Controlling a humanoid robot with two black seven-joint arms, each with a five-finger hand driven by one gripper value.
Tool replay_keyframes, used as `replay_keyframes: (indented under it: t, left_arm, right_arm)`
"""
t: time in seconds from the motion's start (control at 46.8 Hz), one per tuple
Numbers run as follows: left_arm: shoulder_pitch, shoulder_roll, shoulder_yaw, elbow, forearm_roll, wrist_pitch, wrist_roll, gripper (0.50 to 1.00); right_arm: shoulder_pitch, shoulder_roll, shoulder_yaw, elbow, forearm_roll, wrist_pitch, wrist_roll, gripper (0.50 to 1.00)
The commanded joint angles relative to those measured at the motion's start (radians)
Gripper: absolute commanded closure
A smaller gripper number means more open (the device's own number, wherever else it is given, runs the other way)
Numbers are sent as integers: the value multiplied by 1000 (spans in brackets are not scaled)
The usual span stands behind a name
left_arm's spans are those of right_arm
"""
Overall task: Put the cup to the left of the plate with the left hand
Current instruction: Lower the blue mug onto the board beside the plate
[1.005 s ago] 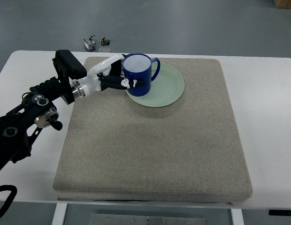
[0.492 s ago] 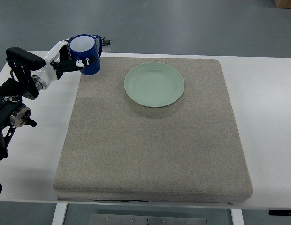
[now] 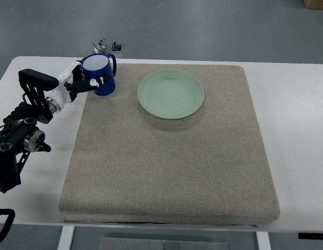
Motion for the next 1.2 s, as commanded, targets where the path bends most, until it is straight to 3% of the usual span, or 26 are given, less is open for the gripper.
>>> replay_keyframes:
  t: [0.0, 0.128, 0.192, 0.363, 0.492, 0.641, 0.941, 1.176]
  left_arm:
    - [1, -4, 6, 9, 1, 9, -1, 1000]
    - [1, -4, 36, 19, 6, 55, -2, 941]
    - [1, -2, 56, 19, 7, 60, -4, 851]
    - [2, -4, 59, 19, 3, 61, -24, 697]
    - [2, -4, 61, 19, 1, 61, -24, 544]
    - [8, -4, 61, 19, -1, 61, -22, 504]
    - [17, -2, 70, 4, -5, 63, -22, 501]
    - [17, 22, 70, -22, -83, 117, -22, 501]
  right_arm:
    - [0, 0, 0, 0, 0, 0, 0, 566]
    - [0, 0, 0, 0, 0, 0, 0, 566]
    - [0, 0, 0, 0, 0, 0, 0, 566]
    - [0, 0, 0, 0, 0, 0, 0, 566]
    - [0, 0, 0, 0, 0, 0, 0, 566]
    - [0, 0, 0, 0, 0, 0, 0, 566]
    - [0, 0, 0, 0, 0, 0, 0, 566]
    - [0, 0, 0, 0, 0, 0, 0, 566]
